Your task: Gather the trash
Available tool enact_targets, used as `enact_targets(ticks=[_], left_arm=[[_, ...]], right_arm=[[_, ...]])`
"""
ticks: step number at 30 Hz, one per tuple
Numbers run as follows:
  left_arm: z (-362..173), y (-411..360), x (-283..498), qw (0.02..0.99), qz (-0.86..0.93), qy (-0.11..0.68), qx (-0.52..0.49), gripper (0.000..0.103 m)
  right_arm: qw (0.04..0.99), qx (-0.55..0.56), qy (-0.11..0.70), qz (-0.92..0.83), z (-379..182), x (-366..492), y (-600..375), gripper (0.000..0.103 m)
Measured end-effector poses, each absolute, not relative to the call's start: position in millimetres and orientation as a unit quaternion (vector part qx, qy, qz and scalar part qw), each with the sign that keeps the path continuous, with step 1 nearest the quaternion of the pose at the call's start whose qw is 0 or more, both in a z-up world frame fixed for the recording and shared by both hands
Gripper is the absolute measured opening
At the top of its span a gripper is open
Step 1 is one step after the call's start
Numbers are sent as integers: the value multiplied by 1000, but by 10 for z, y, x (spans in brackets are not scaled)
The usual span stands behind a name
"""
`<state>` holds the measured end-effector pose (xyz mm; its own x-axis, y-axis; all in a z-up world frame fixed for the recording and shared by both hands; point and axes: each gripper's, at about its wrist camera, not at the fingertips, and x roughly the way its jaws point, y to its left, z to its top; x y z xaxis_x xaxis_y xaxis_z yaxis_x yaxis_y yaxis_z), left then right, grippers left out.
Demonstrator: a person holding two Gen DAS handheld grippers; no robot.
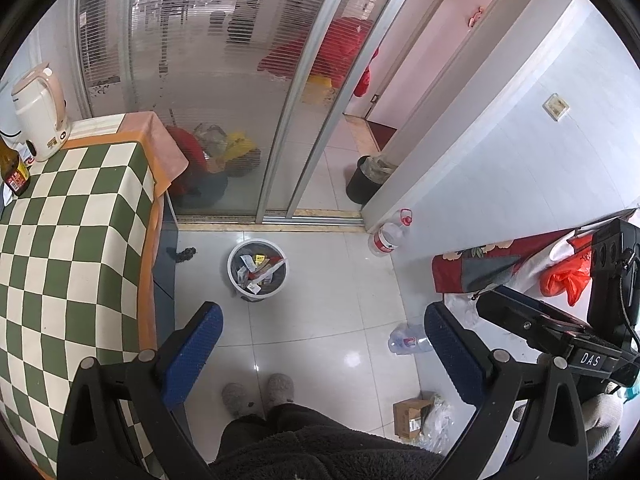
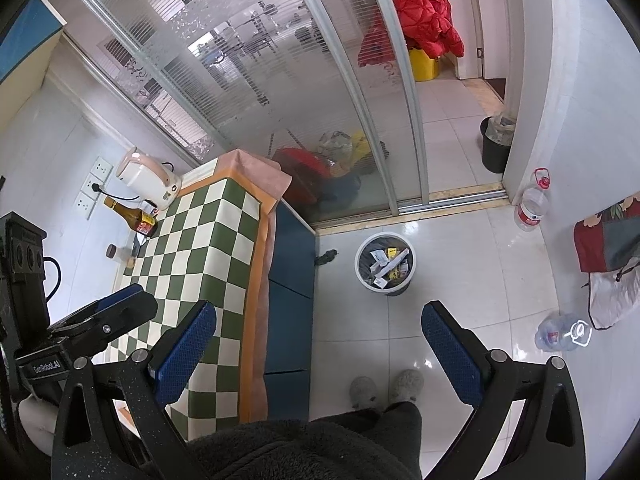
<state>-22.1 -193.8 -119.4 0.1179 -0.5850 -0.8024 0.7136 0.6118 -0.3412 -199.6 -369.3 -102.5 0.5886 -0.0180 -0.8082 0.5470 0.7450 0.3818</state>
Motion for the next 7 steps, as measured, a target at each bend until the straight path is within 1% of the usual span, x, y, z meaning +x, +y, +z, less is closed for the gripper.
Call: enact_targets(ticks=[7], left_arm=[[-1170,-1928,-238,751,-433,494,61,103]], right_arm=[[834,315,421,-170,-1025,-1998,-3697,103]])
